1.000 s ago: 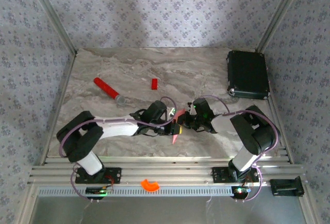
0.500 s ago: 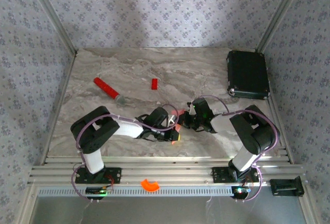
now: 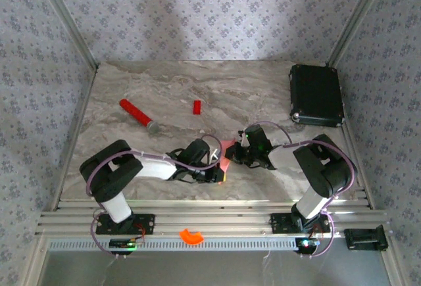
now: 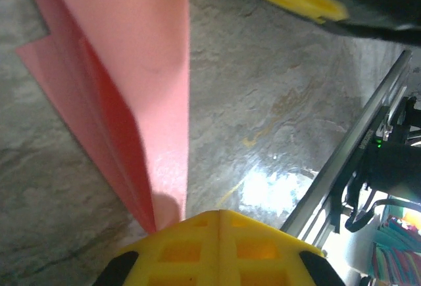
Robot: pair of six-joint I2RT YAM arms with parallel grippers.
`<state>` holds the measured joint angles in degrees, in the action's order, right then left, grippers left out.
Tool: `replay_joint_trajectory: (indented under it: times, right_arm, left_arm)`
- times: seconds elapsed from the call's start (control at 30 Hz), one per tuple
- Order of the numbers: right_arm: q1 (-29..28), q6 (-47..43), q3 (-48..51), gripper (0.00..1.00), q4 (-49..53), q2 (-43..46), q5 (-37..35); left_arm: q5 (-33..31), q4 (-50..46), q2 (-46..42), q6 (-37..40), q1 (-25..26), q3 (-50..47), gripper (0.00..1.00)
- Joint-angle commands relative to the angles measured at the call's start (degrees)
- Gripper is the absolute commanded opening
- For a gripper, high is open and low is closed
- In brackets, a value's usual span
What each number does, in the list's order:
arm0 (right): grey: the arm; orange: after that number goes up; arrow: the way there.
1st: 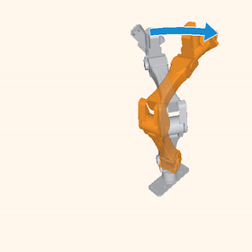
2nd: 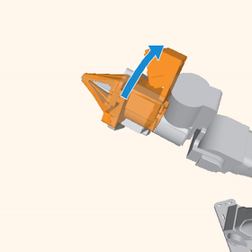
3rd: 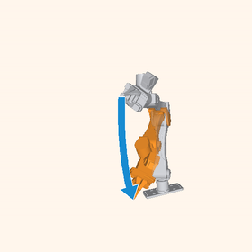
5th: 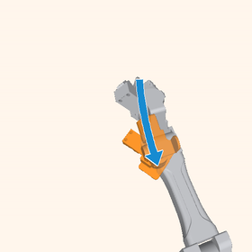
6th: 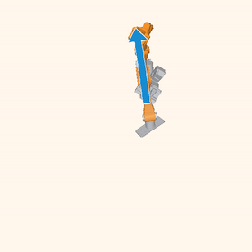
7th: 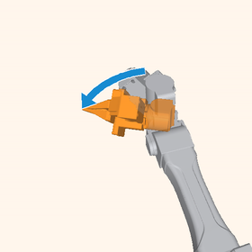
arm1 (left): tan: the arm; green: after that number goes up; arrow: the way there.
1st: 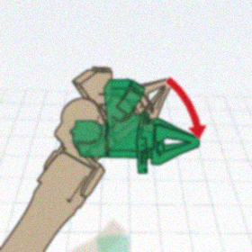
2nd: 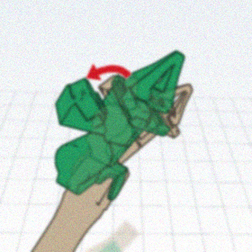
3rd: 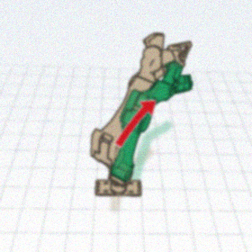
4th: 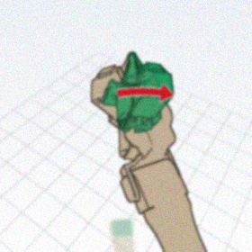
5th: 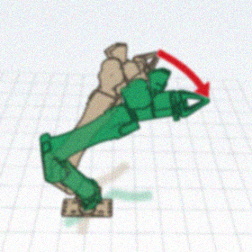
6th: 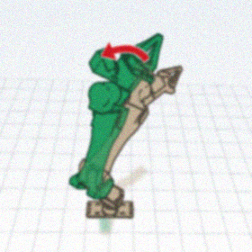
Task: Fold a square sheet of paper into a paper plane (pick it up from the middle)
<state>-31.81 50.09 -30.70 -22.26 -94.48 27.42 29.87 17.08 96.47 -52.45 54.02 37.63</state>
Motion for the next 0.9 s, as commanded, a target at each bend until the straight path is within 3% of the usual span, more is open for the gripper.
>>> replay_joint_trajectory:
  times: [0.0,0.2,0.43,0.63,0.87]
  right_arm:
    - [-1.0,-0.5,1.1,0.07,8.3,-2.1,-4.0]
    - [-1.0,-0.3,1.1,0.07,8.2,-2.0,-4.1]
    - [-1.3,-0.2,1.2,0.07,8.2,-1.9,-4.2]
    - [-1.2,-0.4,1.2,0.07,8.6,-1.9,-4.2]
    - [-1.2,-0.4,1.1,0.07,8.5,-2.0,-4.2]
  left_arm:
    - [-0.8,-2.9,-2.0,1.5,-1.1,3.7,0.00]
    - [-0.2,-2.1,1.3,1.6,-3.9,4.8,0.00]
    - [-0.1,-0.2,5.7,0.3,-3.4,2.2,0.00]
    - [-0.8,2.9,5.4,-1.7,-3.3,-2.6,0.00]
    - [-1.0,-1.2,2.8,0.1,-3.4,0.9,0.00]
